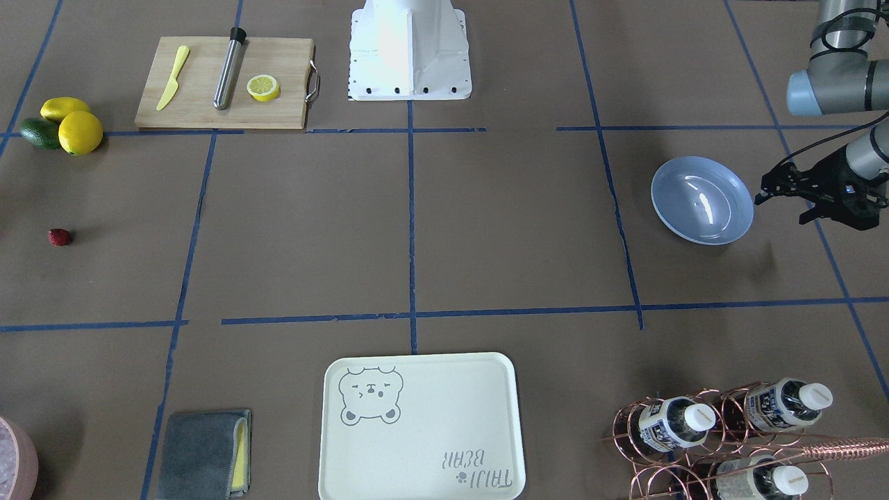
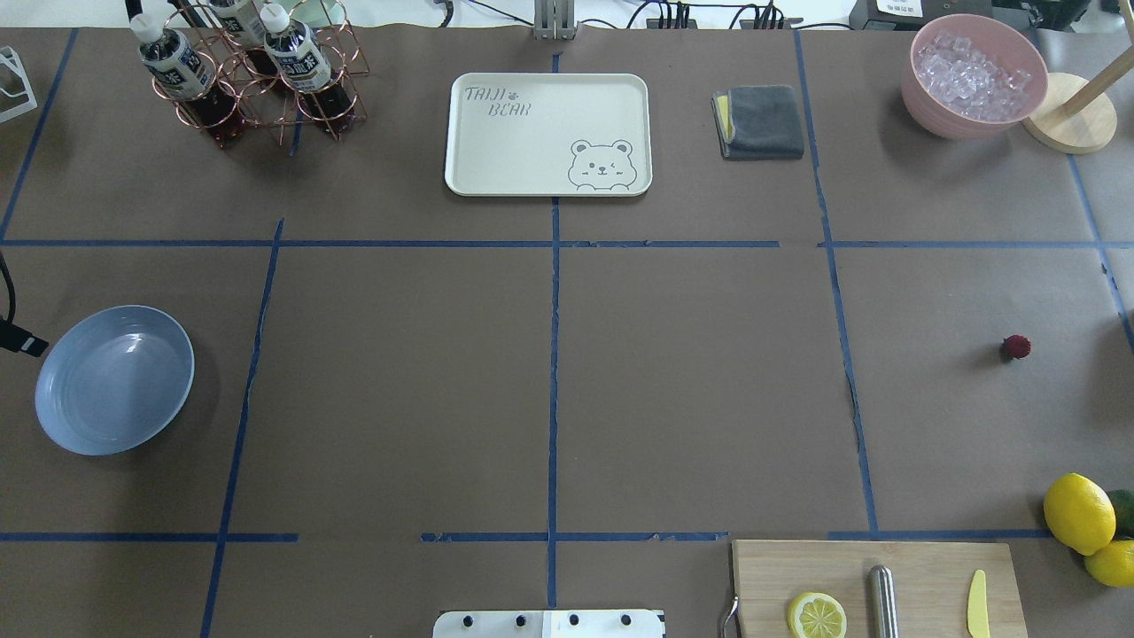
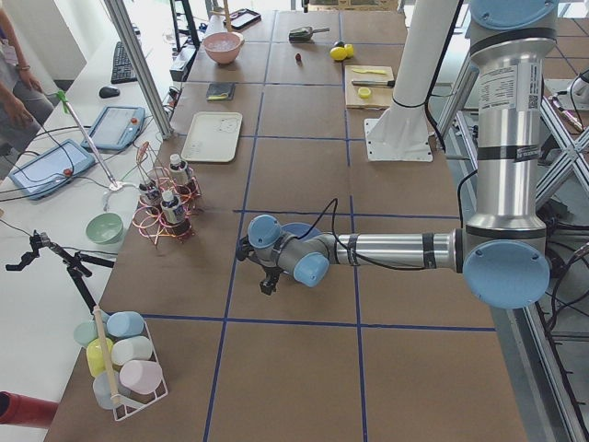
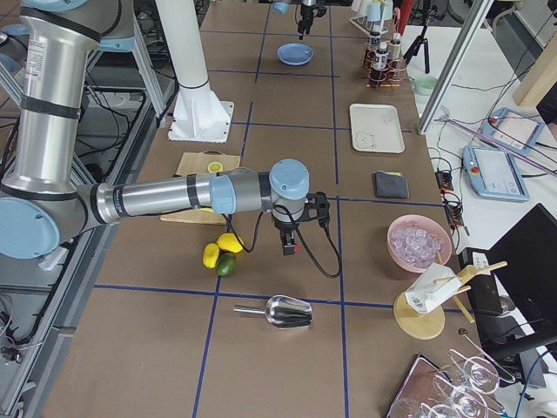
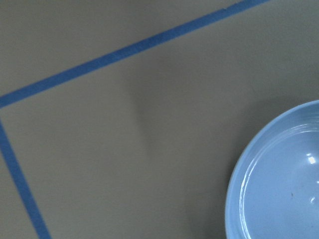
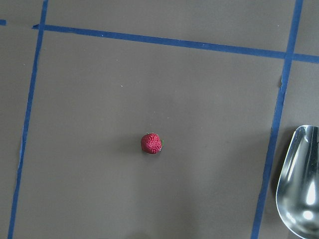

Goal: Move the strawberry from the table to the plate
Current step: 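Grasp the rim of the light blue plate with the left gripper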

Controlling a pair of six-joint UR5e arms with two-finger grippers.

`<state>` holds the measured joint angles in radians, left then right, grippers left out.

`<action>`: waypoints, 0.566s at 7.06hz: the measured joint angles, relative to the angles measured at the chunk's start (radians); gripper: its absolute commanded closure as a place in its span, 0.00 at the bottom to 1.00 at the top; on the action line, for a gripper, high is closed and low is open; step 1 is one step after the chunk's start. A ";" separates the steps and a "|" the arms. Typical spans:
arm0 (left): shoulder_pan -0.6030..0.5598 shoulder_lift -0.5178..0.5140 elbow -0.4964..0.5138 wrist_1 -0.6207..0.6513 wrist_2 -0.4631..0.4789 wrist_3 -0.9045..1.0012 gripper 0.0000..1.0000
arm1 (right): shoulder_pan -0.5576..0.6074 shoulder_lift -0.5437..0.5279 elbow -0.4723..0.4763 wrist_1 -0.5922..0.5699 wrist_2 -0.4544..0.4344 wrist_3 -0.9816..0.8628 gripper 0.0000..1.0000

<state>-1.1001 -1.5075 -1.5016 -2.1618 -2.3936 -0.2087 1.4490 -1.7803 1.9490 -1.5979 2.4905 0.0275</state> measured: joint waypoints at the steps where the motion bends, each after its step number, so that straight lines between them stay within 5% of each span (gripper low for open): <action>1: 0.038 -0.001 0.004 -0.018 0.001 -0.021 0.05 | 0.000 0.000 -0.001 0.002 0.000 0.000 0.00; 3: 0.078 -0.004 0.011 -0.030 0.005 -0.034 0.99 | -0.001 -0.001 -0.001 0.002 0.001 0.001 0.00; 4: 0.087 -0.007 0.012 -0.031 0.006 -0.035 1.00 | -0.001 -0.001 -0.001 0.002 0.001 0.001 0.00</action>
<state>-1.0134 -1.5149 -1.4894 -2.1930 -2.3875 -0.2434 1.4482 -1.7809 1.9482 -1.5957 2.4912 0.0287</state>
